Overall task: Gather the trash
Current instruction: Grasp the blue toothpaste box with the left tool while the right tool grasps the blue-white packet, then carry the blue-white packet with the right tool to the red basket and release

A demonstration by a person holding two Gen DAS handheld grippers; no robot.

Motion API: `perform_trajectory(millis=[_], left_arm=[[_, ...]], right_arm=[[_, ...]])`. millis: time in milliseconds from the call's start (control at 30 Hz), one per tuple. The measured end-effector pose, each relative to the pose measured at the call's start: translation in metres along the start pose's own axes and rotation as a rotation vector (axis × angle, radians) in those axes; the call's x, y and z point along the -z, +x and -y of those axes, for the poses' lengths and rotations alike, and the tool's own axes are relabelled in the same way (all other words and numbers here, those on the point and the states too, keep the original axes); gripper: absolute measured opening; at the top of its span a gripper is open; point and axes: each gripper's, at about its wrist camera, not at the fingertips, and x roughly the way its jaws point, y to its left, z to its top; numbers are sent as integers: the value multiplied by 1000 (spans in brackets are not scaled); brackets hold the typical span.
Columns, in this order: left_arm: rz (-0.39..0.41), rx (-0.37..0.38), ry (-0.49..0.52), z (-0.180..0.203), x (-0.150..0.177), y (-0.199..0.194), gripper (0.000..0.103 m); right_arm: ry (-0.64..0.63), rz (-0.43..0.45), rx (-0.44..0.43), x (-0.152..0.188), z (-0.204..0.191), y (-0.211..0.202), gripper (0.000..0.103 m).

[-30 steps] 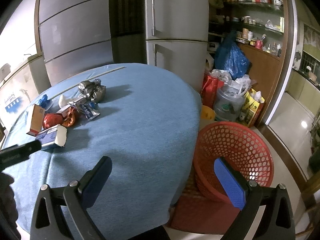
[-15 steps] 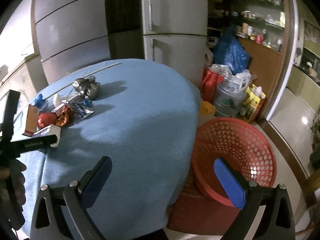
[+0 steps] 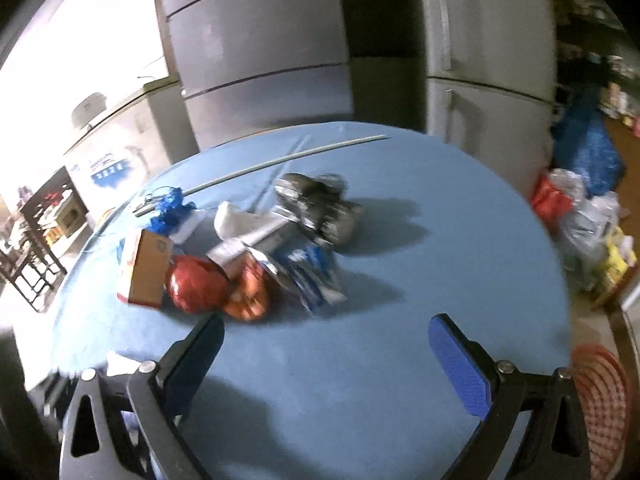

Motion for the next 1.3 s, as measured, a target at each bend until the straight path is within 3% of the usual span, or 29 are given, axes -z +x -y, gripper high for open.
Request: perform_trajectory(millis=[133, 233, 333, 400, 467, 633, 967, 1300], left_arm=[[4, 5, -26, -13, -1, 0, 94], [13, 17, -29, -16, -1, -1, 94], [11, 28, -27, -17, -2, 3, 94], [10, 28, -22, -16, -3, 4, 94], [13, 29, -14, -17, -3, 3, 94], [16, 30, -19, -18, 0, 0, 94], [45, 31, 1, -9, 4, -18, 94], [57, 32, 42, 7, 10, -33, 94]], right_arm=[[6, -52, -20, -12, -6, 38, 101], [34, -95, -13, -17, -4, 66, 91], [55, -150, -14, -18, 0, 93, 72], [56, -167, 4, -20, 4, 102, 48], [64, -164, -16, -23, 6, 104, 37], [94, -142, -45, -20, 13, 95, 36], [182, -76, -84, 5, 34, 30, 36], [263, -101, -60, 49, 59, 3, 36]])
